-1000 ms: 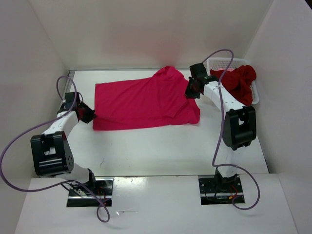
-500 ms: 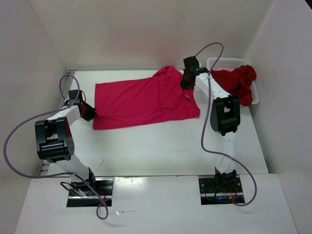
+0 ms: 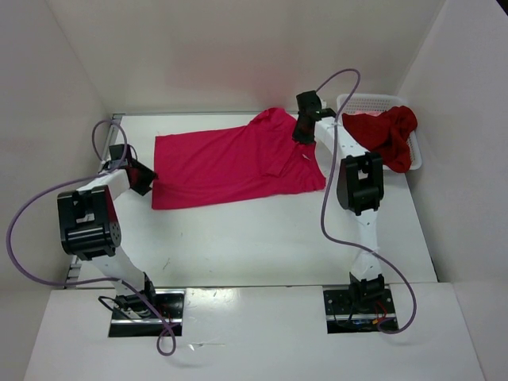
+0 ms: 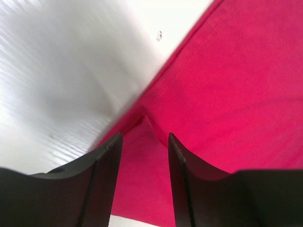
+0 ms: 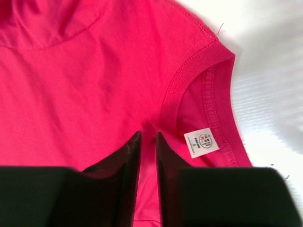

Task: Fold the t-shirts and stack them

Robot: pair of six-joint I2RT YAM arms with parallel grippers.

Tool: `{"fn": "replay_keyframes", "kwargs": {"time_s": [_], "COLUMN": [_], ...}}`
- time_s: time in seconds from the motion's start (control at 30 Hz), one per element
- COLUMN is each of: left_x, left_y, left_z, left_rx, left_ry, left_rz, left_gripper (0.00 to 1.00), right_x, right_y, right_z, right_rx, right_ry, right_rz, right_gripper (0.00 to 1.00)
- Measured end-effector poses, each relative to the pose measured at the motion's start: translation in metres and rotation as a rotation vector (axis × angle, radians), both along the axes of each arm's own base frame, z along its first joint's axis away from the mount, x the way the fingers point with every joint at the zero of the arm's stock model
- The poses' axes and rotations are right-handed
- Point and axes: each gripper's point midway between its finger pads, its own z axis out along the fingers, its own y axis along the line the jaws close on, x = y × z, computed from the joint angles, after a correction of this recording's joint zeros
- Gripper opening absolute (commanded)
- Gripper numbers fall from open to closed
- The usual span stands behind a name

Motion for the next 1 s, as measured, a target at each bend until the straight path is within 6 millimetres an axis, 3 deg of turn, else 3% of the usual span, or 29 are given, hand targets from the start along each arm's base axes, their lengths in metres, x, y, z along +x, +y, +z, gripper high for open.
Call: {"fn": "replay_keyframes", "kwargs": {"time_s": [0.1,0.2,0.23,0.27,0.3,0.37,0.47,0.53,0.6,0.73,1.0], "left_x": [-0.003,-0.017,-0.024,-0.031,-0.038,-0.047,-0.061,-0.075,-0.088,-0.098,-0.092], "left_y": [0.007,0.009,0.008,0.005,0.002,-0.003,-0.011,-0.017,-0.022,-0.027,-0.028], "left_z": [0.008,0.033,0.044,0.056,0.065,0.071,0.051,0.030,0.012,-0.009,-0.016], "left_rx": [0.007,0.027,0.033,0.040,0.043,0.041,0.007,-0.017,-0.042,-0.079,-0.104], "left_ry": [-0.017,-0.077,-0.103,-0.138,-0.166,-0.190,-0.150,-0.094,-0.036,0.025,0.015], "left_rz": [0.020,0.030,0.033,0.030,0.026,0.016,0.002,0.000,-0.001,0.008,0.031], "left_gripper": [0.62,0.59,0.56,0.54,0.48,0.46,0.45,0.45,0.47,0.47,0.41], "right_x": [0.001,-0.011,-0.025,-0.043,-0.060,-0.093,-0.123,-0.138,-0.150,-0.175,-0.164], "right_y": [-0.001,-0.004,-0.008,-0.012,-0.017,-0.023,-0.029,-0.031,-0.034,-0.047,-0.063], "right_z": [0.002,0.003,0.003,0.003,0.004,0.014,0.027,0.026,0.013,-0.026,-0.035], "right_rx": [0.001,0.008,0.008,0.007,0.003,0.018,0.037,0.050,0.050,0.049,0.066], "right_ry": [-0.003,0.000,0.013,0.032,0.052,0.054,0.032,0.022,0.047,0.142,0.123], "right_rz": [-0.002,0.001,0.001,0.002,0.003,0.001,0.004,-0.002,-0.012,-0.053,-0.139], "right_gripper": [0.37,0.36,0.30,0.12,0.04,0.00,0.01,0.10,0.24,0.38,0.43]}}
